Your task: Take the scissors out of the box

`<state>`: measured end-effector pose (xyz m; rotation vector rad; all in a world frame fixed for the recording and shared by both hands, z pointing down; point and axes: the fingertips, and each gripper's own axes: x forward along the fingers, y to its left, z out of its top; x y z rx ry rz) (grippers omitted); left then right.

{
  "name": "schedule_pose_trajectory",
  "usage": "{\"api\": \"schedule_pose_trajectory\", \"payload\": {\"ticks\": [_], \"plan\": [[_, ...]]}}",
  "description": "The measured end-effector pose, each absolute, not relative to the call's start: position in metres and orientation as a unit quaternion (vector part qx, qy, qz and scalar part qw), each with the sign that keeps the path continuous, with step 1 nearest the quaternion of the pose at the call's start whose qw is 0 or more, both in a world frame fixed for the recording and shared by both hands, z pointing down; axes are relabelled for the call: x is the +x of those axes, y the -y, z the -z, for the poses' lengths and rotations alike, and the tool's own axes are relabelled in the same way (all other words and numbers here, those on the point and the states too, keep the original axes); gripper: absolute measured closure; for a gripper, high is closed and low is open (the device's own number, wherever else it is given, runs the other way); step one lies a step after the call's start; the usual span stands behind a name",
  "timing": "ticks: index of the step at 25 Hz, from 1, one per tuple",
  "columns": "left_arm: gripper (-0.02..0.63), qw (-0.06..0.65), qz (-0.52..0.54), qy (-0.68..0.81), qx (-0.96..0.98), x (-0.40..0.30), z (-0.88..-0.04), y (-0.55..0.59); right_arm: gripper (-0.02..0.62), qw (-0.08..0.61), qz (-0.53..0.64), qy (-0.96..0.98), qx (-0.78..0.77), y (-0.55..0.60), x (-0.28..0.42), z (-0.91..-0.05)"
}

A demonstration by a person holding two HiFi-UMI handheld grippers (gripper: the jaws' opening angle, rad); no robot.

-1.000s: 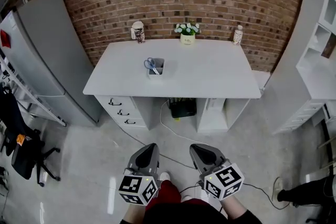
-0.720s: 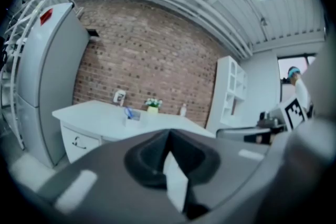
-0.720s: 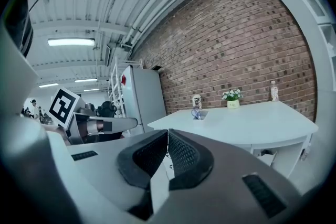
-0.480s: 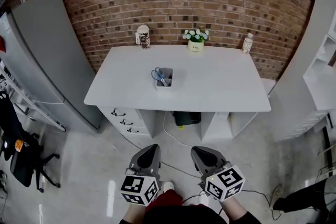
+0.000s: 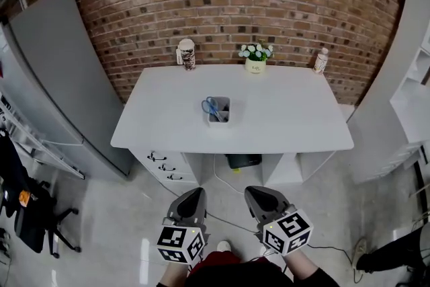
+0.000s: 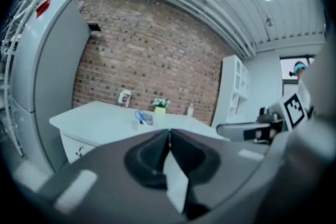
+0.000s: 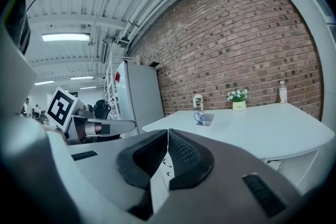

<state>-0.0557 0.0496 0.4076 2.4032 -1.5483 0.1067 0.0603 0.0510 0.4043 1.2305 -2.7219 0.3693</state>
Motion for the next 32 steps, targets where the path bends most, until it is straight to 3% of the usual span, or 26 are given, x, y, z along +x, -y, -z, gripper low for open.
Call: {"api": "schedule_pose_trajectory", "payload": {"ticks": [32], "plan": [[0.589,0.138,-0.038,0.537,0.831,-0.086,-0.415,0.026,0.588,0.081,-0.129,0.893,0.424,0.018,0.04,-0.416]]}}
